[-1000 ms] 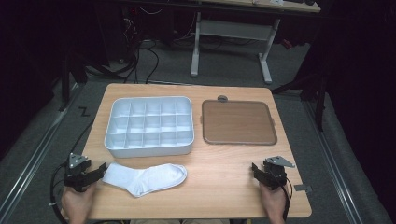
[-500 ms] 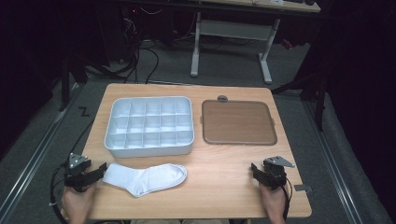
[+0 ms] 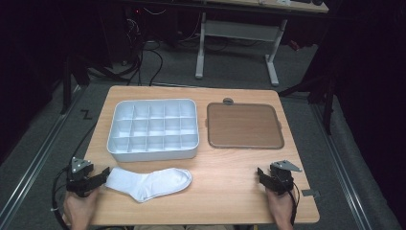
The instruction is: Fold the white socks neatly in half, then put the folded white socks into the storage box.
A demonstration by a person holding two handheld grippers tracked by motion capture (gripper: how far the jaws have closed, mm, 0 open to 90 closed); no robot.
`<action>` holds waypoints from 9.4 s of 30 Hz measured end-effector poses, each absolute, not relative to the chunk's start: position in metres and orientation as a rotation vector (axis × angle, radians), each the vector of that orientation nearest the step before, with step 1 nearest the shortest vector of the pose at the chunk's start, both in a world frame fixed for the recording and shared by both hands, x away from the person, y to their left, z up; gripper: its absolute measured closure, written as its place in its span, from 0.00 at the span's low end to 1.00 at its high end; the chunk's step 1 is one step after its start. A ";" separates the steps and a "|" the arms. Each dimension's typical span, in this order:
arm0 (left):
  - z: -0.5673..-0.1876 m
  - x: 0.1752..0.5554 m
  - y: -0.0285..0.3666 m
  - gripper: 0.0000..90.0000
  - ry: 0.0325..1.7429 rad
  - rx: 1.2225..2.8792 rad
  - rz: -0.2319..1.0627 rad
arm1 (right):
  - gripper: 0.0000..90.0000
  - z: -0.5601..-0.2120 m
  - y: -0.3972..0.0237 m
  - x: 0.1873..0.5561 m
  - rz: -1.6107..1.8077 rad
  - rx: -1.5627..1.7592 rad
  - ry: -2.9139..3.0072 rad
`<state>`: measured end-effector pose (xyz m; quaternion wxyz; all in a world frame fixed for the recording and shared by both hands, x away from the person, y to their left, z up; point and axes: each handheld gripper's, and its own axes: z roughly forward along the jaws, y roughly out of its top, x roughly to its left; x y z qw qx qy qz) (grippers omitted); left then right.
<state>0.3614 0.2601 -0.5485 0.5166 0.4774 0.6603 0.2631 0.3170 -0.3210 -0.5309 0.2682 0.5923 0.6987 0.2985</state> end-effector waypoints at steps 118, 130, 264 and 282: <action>-0.534 0.338 0.235 0.38 1.561 1.180 0.430 | 0.64 -0.519 -0.109 0.340 1.112 1.165 2.410; -0.539 0.338 0.235 0.46 1.565 1.193 0.447 | 0.65 -0.526 -0.105 0.341 1.057 1.165 2.430; -0.535 0.358 0.082 0.86 1.368 1.346 0.104 | 0.95 -0.523 -0.261 0.314 0.951 1.392 2.209; -0.517 0.353 0.101 0.43 1.468 1.303 0.134 | 0.69 -0.505 -0.263 0.314 0.984 1.388 2.139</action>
